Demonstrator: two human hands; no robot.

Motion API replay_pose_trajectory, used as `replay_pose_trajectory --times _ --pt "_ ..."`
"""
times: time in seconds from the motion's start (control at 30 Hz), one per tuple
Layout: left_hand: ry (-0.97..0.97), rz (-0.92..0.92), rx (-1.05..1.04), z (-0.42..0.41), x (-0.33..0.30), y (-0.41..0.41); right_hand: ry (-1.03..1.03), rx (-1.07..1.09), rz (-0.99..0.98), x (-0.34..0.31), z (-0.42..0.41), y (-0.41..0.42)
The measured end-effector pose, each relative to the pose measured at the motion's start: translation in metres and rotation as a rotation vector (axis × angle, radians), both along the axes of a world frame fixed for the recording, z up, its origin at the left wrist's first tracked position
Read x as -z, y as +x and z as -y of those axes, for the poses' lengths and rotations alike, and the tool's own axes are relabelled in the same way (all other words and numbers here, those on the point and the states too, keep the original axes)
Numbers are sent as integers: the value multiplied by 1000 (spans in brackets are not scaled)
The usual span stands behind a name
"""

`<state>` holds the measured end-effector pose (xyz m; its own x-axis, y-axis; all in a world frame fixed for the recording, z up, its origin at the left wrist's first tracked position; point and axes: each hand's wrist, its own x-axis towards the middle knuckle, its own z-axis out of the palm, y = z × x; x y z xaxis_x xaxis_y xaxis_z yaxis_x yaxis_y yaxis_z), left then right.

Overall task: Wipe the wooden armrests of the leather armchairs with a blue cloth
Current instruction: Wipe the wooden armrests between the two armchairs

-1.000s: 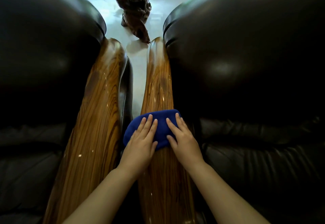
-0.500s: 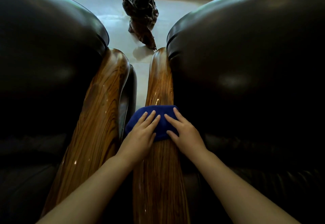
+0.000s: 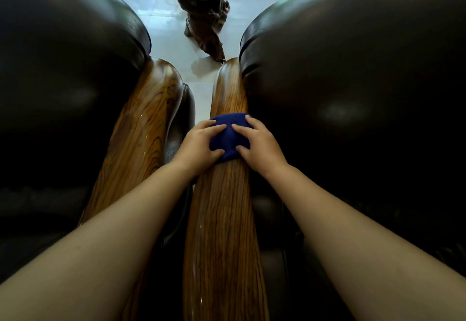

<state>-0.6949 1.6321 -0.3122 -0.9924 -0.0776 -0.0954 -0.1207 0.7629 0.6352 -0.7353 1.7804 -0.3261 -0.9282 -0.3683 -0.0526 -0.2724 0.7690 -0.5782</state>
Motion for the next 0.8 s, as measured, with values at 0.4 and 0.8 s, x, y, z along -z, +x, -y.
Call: replay_pose_trajectory --times 0.4,0.8 --pt "-90 57 123 -11 -56 54 46 -40 148 -61 -19 48" --pt "68 -22 243 -77 -276 125 -99 96 93 -293 -121 154"
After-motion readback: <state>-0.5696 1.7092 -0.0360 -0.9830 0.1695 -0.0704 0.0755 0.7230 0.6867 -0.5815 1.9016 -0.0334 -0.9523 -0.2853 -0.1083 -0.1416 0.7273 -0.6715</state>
